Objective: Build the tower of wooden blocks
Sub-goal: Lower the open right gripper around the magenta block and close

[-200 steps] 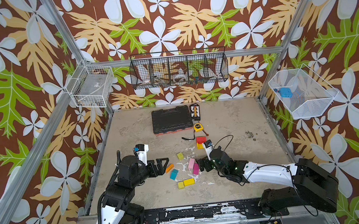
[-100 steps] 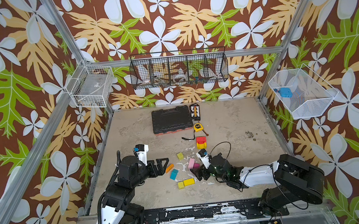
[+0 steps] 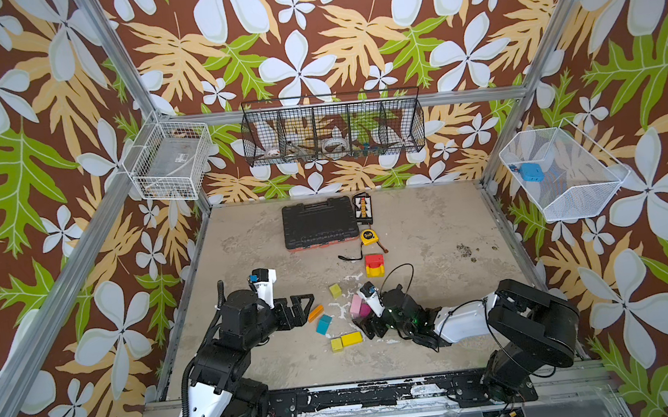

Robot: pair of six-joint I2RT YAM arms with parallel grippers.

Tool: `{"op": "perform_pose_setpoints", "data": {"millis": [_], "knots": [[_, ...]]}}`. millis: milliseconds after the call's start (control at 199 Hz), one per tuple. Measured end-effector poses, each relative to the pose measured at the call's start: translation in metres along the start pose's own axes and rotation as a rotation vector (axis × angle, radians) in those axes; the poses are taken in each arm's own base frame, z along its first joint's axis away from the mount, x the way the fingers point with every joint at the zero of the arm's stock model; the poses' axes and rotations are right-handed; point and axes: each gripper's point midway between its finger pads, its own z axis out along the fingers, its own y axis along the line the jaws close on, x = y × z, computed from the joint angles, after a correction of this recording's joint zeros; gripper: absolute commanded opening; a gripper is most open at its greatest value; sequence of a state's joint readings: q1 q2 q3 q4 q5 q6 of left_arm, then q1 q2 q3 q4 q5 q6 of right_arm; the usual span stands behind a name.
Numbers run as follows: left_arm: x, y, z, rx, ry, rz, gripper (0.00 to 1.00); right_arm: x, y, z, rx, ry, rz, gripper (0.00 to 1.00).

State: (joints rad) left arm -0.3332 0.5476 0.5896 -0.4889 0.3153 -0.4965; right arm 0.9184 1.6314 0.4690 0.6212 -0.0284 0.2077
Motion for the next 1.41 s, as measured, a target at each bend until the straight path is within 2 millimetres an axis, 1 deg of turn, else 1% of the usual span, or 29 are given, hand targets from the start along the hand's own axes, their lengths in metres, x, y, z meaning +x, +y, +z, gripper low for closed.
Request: {"op": "perform_pose_setpoints", "data": {"millis": [106, 256, 362, 498, 814, 925, 1091, 1171, 1227, 1362, 1408], "knots": [[0.0, 0.0, 0.0, 0.001, -0.001, 0.0, 1.0, 0.006, 0.004, 0.003, -0.025, 0.019, -0.009, 0.86], [0.0, 0.0, 0.0, 0.0, 0.0, 0.0, 1.0, 0.006, 0.008, 0.006, -0.05, 0.011, -0.032, 0.8], [0.0, 0.0, 0.0, 0.0, 0.0, 0.0, 1.0, 0.007, 0.009, 0.006, -0.058, 0.004, -0.043, 0.74], [0.0, 0.0, 0.0, 0.0, 0.0, 0.0, 1.0, 0.01, 0.012, 0.004, -0.073, 0.001, -0.056, 0.72], [0.0, 0.0, 0.0, 0.0, 0.0, 0.0, 1.0, 0.019, 0.013, -0.009, -0.085, -0.005, -0.085, 0.72], [0.0, 0.0, 0.0, 0.001, -0.001, 0.0, 1.0, 0.02, 0.016, -0.008, -0.09, -0.003, -0.094, 0.72], [0.0, 0.0, 0.0, 0.001, -0.002, 0.001, 1.0, 0.019, 0.021, -0.003, -0.094, -0.006, -0.124, 0.73], [0.0, 0.0, 0.0, 0.001, -0.002, 0.001, 1.0, 0.018, 0.022, -0.001, -0.094, -0.011, -0.131, 0.7], [0.0, 0.0, 0.0, 0.001, -0.001, 0.0, 1.0, 0.018, 0.022, 0.0, -0.091, -0.012, -0.133, 0.65], [0.0, 0.0, 0.0, 0.0, -0.001, 0.0, 1.0, 0.017, 0.021, 0.0, -0.084, -0.016, -0.137, 0.56], [0.0, 0.0, 0.0, 0.001, -0.001, 0.0, 1.0, 0.017, 0.021, 0.0, -0.083, -0.017, -0.137, 0.55]]}}
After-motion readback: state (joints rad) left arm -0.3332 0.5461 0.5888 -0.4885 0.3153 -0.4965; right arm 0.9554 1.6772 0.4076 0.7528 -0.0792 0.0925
